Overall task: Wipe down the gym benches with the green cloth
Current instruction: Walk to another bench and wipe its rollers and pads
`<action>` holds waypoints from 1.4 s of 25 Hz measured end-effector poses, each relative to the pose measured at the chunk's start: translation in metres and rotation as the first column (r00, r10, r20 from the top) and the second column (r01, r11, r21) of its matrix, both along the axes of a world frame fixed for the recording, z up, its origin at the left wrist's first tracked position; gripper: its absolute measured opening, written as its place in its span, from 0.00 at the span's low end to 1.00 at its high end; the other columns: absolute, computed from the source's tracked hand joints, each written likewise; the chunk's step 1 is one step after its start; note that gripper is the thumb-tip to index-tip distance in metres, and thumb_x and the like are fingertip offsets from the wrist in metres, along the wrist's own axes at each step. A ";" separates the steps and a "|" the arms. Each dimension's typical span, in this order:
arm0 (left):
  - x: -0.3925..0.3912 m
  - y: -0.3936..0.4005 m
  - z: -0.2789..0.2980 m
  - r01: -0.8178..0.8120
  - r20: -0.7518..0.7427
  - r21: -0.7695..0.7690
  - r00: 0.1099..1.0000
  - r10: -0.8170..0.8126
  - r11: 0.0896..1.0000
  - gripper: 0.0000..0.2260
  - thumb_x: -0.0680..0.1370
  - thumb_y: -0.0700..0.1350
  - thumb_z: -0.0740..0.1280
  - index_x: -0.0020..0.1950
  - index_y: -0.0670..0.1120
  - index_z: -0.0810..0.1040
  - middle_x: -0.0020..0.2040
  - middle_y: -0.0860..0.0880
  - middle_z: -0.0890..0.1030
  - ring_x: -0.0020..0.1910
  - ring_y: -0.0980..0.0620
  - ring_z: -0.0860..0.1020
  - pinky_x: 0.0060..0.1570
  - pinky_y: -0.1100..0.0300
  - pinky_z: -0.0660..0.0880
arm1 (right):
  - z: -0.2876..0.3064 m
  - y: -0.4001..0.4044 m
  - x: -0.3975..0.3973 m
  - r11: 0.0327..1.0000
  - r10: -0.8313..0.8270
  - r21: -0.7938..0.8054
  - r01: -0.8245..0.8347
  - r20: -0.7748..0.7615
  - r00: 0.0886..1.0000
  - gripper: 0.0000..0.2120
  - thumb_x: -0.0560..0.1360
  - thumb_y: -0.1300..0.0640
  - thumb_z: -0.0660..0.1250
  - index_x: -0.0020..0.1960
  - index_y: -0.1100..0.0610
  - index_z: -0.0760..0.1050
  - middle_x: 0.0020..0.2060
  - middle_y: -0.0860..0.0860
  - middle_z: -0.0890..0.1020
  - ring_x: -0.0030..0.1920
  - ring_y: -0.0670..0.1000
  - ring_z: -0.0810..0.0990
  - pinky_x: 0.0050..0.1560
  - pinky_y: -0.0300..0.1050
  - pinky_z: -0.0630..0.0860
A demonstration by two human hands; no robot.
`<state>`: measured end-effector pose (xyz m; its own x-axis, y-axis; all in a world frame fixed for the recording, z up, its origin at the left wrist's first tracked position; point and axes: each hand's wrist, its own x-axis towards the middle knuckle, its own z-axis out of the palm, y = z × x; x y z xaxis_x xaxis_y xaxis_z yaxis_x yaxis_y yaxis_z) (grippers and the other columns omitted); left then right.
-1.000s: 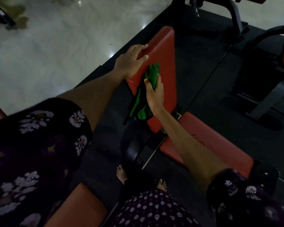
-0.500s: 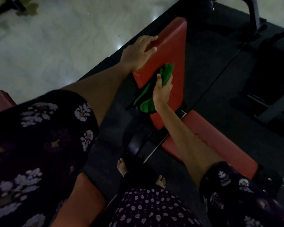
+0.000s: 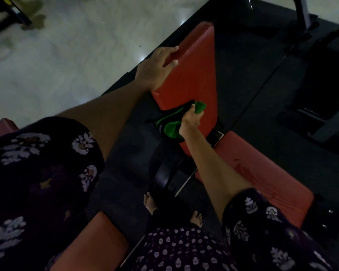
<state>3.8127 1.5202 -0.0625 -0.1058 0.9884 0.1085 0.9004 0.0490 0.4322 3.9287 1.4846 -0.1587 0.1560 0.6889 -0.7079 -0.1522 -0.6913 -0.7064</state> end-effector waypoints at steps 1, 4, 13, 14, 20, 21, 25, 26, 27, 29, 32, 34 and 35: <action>0.000 0.000 -0.001 -0.005 -0.005 0.004 1.000 0.005 1.000 0.20 0.81 0.53 0.56 0.74 0.55 0.62 0.72 0.51 0.65 0.66 0.54 0.70 0.56 0.63 0.64 | 0.000 0.002 0.001 0.999 -0.025 -0.046 0.024 -0.029 0.999 0.26 0.80 0.43 0.54 0.76 0.48 0.55 0.70 0.59 0.65 0.65 0.62 0.70 0.63 0.58 0.70; -0.001 0.000 -0.005 -0.014 -0.008 0.022 1.000 0.014 1.000 0.20 0.81 0.53 0.57 0.73 0.55 0.63 0.72 0.52 0.66 0.67 0.54 0.69 0.57 0.62 0.63 | 0.018 0.002 -0.007 0.989 -0.007 0.146 0.010 -0.019 1.000 0.24 0.80 0.44 0.55 0.74 0.49 0.59 0.66 0.58 0.70 0.60 0.59 0.73 0.58 0.53 0.71; -0.003 -0.003 -0.009 -0.011 0.002 0.021 1.000 0.011 1.000 0.20 0.80 0.54 0.58 0.73 0.56 0.64 0.71 0.53 0.67 0.65 0.53 0.72 0.65 0.47 0.67 | 0.001 0.015 0.010 0.999 0.017 0.037 -0.015 -0.031 0.999 0.26 0.81 0.44 0.55 0.76 0.49 0.55 0.70 0.60 0.61 0.67 0.62 0.67 0.63 0.54 0.67; -0.003 -0.004 -0.009 -0.004 0.001 0.018 1.000 0.004 1.000 0.20 0.80 0.54 0.58 0.73 0.56 0.64 0.71 0.53 0.67 0.65 0.53 0.72 0.64 0.47 0.67 | 0.005 0.018 0.012 1.000 0.014 -0.004 -0.014 -0.037 0.999 0.26 0.80 0.44 0.55 0.76 0.49 0.55 0.71 0.60 0.59 0.67 0.63 0.67 0.64 0.56 0.67; -0.003 0.004 -0.004 0.002 0.019 0.043 1.000 -0.003 0.999 0.20 0.80 0.56 0.56 0.73 0.57 0.64 0.69 0.53 0.69 0.63 0.52 0.73 0.62 0.48 0.70 | 0.053 0.033 -0.008 0.907 -0.004 0.420 0.019 -0.035 0.999 0.22 0.77 0.44 0.62 0.68 0.52 0.67 0.60 0.54 0.73 0.58 0.54 0.75 0.57 0.48 0.72; -0.003 0.003 -0.004 0.003 0.027 0.036 1.000 -0.004 0.999 0.21 0.80 0.57 0.55 0.73 0.57 0.64 0.69 0.52 0.69 0.62 0.52 0.73 0.62 0.48 0.70 | 0.056 0.030 -0.011 0.888 -0.004 0.459 0.005 -0.004 1.000 0.22 0.77 0.45 0.62 0.68 0.52 0.68 0.59 0.53 0.73 0.57 0.51 0.75 0.54 0.44 0.71; -0.002 -0.003 -0.007 -0.002 0.000 0.038 1.000 0.002 0.999 0.22 0.80 0.57 0.54 0.73 0.55 0.64 0.69 0.50 0.69 0.61 0.50 0.74 0.58 0.54 0.71 | 0.040 0.021 -0.008 0.943 -0.128 0.310 0.123 -0.004 0.992 0.25 0.77 0.39 0.60 0.70 0.49 0.68 0.59 0.53 0.69 0.60 0.55 0.73 0.57 0.47 0.70; -0.001 -0.003 -0.005 -0.005 0.000 0.049 1.000 0.005 0.999 0.22 0.79 0.57 0.54 0.73 0.54 0.65 0.69 0.49 0.70 0.61 0.50 0.74 0.57 0.55 0.70 | 0.041 0.018 -0.010 0.957 -0.121 0.267 0.111 0.022 0.992 0.28 0.76 0.36 0.59 0.71 0.48 0.65 0.61 0.53 0.68 0.62 0.57 0.71 0.61 0.50 0.69; 0.001 -0.002 -0.004 -0.014 -0.001 0.056 1.000 0.014 0.998 0.22 0.79 0.56 0.54 0.73 0.54 0.65 0.68 0.49 0.70 0.62 0.50 0.74 0.57 0.56 0.69 | 0.045 0.016 -0.015 0.961 -0.067 0.275 0.040 0.090 0.994 0.31 0.75 0.34 0.58 0.73 0.47 0.62 0.65 0.53 0.66 0.65 0.57 0.68 0.64 0.53 0.66; 0.005 -0.002 -0.003 -0.044 -0.014 0.042 0.999 0.045 0.998 0.22 0.79 0.56 0.56 0.73 0.53 0.65 0.67 0.48 0.71 0.62 0.49 0.73 0.57 0.56 0.68 | 0.045 0.005 -0.023 0.902 0.043 0.404 -0.153 0.269 0.962 0.35 0.74 0.35 0.60 0.75 0.49 0.57 0.69 0.53 0.64 0.67 0.55 0.65 0.65 0.55 0.63; 0.011 -0.001 0.000 -0.109 -0.104 -0.003 0.989 0.108 0.994 0.20 0.80 0.54 0.59 0.71 0.50 0.67 0.65 0.44 0.71 0.59 0.44 0.74 0.52 0.55 0.68 | 0.020 0.010 -0.012 0.839 0.064 0.505 -0.202 0.277 0.959 0.33 0.76 0.41 0.62 0.76 0.52 0.56 0.65 0.55 0.67 0.63 0.56 0.71 0.60 0.52 0.70; 0.018 0.008 0.007 -0.140 -0.136 0.005 0.981 0.139 0.990 0.18 0.79 0.51 0.62 0.67 0.46 0.68 0.62 0.42 0.71 0.57 0.42 0.74 0.49 0.55 0.68 | 0.010 0.033 0.000 0.908 0.048 0.402 -0.114 0.172 0.984 0.32 0.77 0.43 0.61 0.76 0.51 0.55 0.61 0.54 0.69 0.58 0.57 0.74 0.56 0.48 0.70; 0.024 0.013 0.009 -0.143 -0.161 0.014 0.976 0.144 0.990 0.17 0.79 0.49 0.62 0.65 0.43 0.68 0.61 0.41 0.71 0.56 0.41 0.74 0.48 0.53 0.68 | 0.009 0.041 0.003 0.937 0.044 0.336 -0.089 0.139 0.989 0.32 0.77 0.43 0.60 0.76 0.50 0.54 0.60 0.54 0.69 0.57 0.57 0.75 0.54 0.46 0.69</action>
